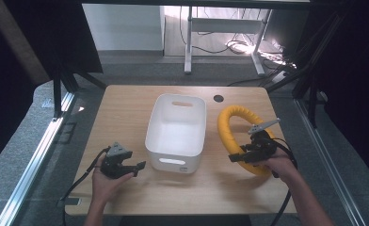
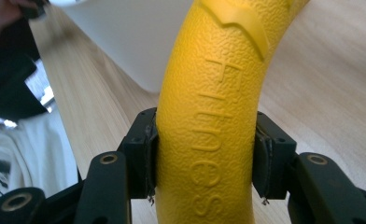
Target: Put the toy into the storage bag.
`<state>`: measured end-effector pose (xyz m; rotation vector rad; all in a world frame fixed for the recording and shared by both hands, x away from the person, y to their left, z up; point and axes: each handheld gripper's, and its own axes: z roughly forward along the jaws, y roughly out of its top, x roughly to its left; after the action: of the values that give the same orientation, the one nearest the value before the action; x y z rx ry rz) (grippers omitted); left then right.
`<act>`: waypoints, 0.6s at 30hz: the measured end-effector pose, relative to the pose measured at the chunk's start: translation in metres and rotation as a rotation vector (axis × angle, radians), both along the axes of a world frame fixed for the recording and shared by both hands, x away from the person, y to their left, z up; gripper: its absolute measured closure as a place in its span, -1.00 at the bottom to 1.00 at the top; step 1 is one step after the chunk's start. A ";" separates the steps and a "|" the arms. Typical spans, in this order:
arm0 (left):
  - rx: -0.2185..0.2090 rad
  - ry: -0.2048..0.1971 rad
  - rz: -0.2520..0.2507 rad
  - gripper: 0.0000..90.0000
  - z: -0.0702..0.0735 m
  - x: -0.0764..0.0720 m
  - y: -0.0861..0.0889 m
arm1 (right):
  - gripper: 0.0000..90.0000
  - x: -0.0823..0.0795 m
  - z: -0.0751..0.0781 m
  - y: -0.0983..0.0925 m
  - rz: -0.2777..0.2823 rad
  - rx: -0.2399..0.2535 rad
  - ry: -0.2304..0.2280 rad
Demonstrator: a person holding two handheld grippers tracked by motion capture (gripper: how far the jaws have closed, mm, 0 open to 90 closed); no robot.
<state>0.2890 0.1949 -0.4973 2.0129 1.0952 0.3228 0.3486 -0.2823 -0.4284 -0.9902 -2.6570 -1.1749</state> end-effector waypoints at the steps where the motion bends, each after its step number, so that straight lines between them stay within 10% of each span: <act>1: 0.001 -0.001 0.000 -0.39 0.000 0.000 0.000 | 0.10 0.000 0.001 -0.002 -0.005 0.013 -0.002; 18: -0.003 -0.009 0.007 -0.39 0.002 -0.001 0.002 | 0.10 0.010 0.027 -0.033 -0.092 0.259 -0.062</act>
<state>0.2884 0.1971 -0.4957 2.0035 1.0971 0.3329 0.3589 -0.3156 -0.4014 -1.0532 -2.4414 -1.5456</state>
